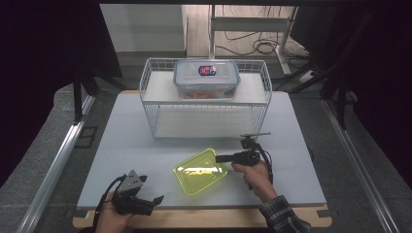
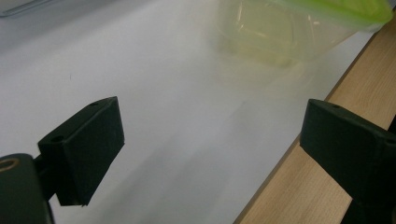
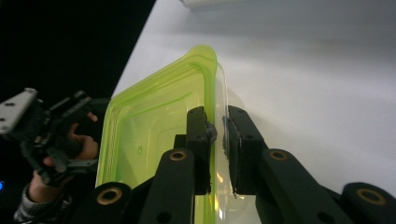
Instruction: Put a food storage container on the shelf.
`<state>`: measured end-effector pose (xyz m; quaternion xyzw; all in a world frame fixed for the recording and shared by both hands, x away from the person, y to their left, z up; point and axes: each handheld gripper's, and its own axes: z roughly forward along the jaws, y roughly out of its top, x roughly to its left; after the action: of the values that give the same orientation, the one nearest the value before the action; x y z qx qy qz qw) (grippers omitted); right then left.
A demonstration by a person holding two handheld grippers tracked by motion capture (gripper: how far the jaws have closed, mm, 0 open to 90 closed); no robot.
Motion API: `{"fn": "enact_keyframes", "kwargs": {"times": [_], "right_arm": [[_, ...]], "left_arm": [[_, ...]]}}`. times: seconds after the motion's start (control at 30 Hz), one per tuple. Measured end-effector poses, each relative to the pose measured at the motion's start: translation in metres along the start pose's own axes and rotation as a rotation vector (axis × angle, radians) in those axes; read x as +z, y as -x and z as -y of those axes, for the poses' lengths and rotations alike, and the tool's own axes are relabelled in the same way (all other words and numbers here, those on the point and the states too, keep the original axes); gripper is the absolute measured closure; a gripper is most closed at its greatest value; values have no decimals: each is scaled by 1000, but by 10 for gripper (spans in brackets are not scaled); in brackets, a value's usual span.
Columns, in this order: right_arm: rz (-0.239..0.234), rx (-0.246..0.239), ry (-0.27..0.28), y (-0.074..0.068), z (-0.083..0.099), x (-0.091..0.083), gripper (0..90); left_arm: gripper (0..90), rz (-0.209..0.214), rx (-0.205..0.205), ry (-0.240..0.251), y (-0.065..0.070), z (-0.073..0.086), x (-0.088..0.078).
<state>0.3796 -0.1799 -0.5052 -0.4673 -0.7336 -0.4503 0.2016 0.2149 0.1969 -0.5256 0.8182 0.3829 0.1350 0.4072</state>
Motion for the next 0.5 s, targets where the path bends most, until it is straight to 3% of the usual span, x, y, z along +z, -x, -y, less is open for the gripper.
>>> {"fn": "enact_keyframes", "kwargs": {"times": [0.5], "right_arm": [[-9, -19, 95, -17, -11, -32, 802]], "left_arm": [[57, 4, -11, 5, -1, 0, 0]]}}
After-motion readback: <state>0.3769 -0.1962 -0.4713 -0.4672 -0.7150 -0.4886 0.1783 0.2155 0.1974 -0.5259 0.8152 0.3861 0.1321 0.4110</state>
